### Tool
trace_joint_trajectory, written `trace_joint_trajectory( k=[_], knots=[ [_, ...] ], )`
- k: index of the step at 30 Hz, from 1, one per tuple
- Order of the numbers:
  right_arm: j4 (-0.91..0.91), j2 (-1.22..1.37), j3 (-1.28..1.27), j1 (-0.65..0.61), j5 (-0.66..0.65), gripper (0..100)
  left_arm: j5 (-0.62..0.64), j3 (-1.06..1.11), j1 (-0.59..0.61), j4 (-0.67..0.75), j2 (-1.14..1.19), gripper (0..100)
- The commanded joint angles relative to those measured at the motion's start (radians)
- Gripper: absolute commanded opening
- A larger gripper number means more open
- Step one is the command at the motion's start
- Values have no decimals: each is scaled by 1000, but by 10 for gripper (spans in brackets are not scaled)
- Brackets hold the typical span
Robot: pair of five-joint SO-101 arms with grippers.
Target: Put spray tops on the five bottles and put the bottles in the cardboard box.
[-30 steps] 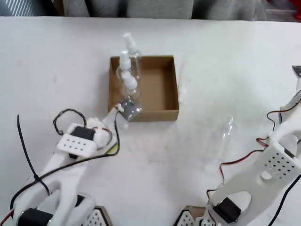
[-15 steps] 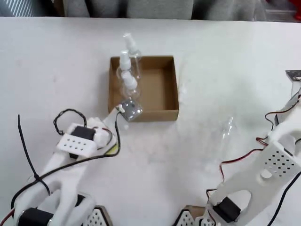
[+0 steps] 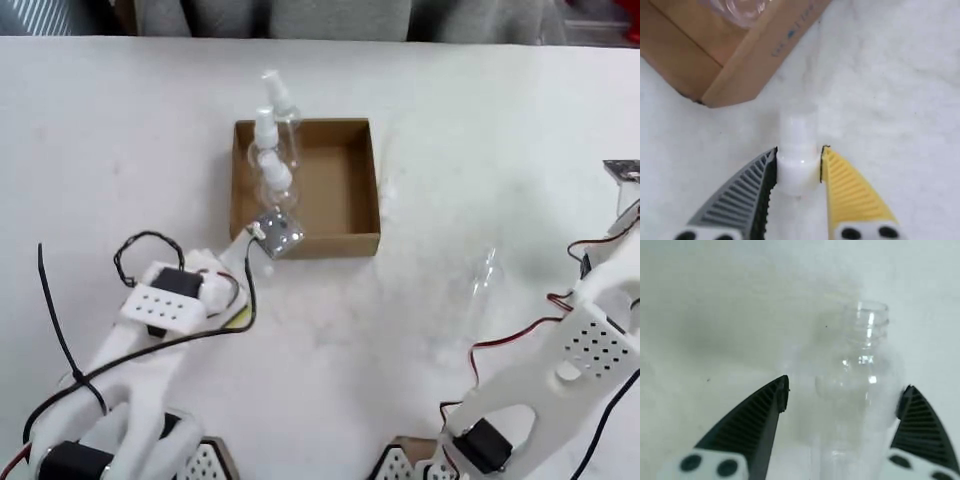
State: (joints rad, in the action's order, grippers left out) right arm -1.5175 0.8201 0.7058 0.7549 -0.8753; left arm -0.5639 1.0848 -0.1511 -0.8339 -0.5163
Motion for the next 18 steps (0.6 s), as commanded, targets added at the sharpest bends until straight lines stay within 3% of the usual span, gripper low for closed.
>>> trace_joint_trajectory(
  k=[1, 7, 18],
  knots=[
    [10, -51, 43, 27, -9, 318, -11, -3, 8, 20, -1, 84],
    [65, -2, 44, 24, -9, 316, -11, -3, 8, 20, -1, 84],
    [77, 105, 144, 19, -25, 223, -11, -3, 8, 20, -1, 84]
  ],
)
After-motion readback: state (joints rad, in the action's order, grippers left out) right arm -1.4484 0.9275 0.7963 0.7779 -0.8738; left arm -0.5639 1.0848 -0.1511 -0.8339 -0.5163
